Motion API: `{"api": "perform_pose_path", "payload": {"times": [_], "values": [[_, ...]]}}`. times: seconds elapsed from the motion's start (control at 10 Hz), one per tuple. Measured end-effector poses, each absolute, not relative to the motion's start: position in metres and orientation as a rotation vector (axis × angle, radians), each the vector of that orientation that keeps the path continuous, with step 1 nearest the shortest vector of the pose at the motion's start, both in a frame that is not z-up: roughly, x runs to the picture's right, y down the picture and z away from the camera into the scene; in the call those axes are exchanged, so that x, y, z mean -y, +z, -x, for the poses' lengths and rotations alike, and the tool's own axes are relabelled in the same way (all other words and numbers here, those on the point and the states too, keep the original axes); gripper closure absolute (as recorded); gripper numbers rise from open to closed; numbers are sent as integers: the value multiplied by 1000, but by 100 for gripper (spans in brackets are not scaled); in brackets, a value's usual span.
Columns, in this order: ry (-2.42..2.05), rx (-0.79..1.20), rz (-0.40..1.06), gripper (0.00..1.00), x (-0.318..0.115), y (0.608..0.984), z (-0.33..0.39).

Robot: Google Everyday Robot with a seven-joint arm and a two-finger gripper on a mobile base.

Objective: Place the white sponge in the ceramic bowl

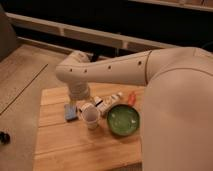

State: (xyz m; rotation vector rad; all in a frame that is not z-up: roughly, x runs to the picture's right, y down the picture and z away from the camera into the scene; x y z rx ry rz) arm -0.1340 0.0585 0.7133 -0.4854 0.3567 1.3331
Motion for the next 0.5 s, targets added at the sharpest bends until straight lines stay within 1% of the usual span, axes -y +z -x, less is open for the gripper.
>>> {"api": "perform_pose_path", "payload": {"times": [0.2, 0.4, 0.5], "values": [[1214, -209, 448, 35, -33, 719, 171], [1140, -106, 468, 35, -30, 735, 192], [1140, -84, 481, 35, -31, 744, 190]]}}
